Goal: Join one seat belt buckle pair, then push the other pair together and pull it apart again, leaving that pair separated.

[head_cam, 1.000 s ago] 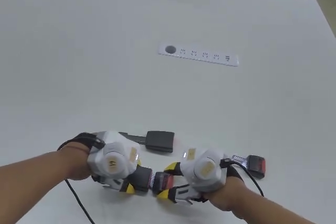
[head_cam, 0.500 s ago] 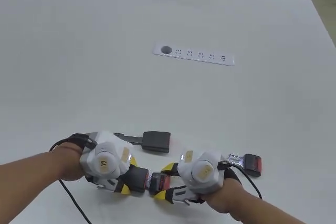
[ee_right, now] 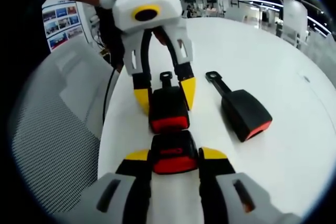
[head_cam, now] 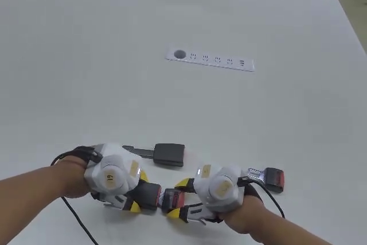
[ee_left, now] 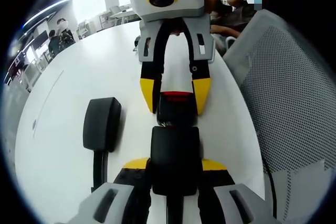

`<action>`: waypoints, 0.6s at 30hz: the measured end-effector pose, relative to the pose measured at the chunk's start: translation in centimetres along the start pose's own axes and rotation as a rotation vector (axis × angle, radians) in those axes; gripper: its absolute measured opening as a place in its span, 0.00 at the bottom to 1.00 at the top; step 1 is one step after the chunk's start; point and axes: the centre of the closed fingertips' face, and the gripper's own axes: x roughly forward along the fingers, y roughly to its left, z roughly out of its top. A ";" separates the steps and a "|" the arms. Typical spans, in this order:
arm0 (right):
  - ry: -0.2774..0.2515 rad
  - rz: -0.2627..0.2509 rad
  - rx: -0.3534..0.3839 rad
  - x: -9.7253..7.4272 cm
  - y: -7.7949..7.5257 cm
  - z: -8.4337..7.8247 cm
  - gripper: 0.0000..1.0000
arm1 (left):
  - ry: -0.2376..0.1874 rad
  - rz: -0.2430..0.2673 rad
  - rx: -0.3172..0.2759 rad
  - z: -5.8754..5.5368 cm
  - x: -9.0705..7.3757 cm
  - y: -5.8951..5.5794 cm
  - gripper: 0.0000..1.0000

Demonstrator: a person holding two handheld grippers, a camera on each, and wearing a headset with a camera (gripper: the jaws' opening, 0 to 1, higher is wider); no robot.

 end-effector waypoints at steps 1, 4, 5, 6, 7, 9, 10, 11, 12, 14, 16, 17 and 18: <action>-0.001 0.000 -0.001 0.0 0.0 0.0 0.34 | 0.000 0.000 -0.001 0.0 0.0 0.0 0.35; -0.001 -0.002 0.000 0.0 0.0 0.0 0.34 | 0.000 -0.003 0.003 -0.1 0.0 0.0 0.35; -0.001 -0.003 0.000 0.0 0.0 0.0 0.34 | -0.001 -0.003 0.005 -0.1 0.0 0.0 0.35; -0.001 -0.003 0.000 0.0 0.0 0.0 0.34 | -0.001 -0.003 0.004 -0.1 0.0 0.0 0.35; -0.001 -0.004 0.000 0.0 0.0 -0.1 0.34 | -0.001 -0.004 0.005 -0.1 0.1 0.0 0.35; -0.001 -0.005 0.001 0.0 0.0 0.0 0.34 | -0.001 -0.004 0.006 -0.1 0.0 0.0 0.35; -0.001 -0.005 0.001 0.0 0.0 0.0 0.34 | -0.002 -0.005 0.006 -0.1 0.0 0.0 0.35; -0.001 -0.005 0.001 0.1 0.0 -0.1 0.34 | -0.002 -0.006 0.006 -0.1 0.0 0.0 0.35; -0.001 -0.006 0.001 0.1 0.0 -0.1 0.34 | -0.002 -0.006 0.006 -0.1 0.0 0.0 0.35; -0.002 -0.006 0.003 0.0 0.0 0.0 0.34 | -0.003 -0.006 0.004 -0.1 0.0 0.0 0.35; -0.002 -0.006 0.002 0.0 0.0 0.0 0.34 | -0.001 -0.007 0.004 -0.1 0.0 0.0 0.35; -0.003 -0.006 0.002 0.0 0.0 0.0 0.34 | 0.000 -0.008 0.005 -0.1 0.0 0.0 0.35; -0.004 -0.006 0.003 0.0 0.0 0.0 0.34 | 0.000 -0.008 0.005 -0.1 0.0 0.0 0.35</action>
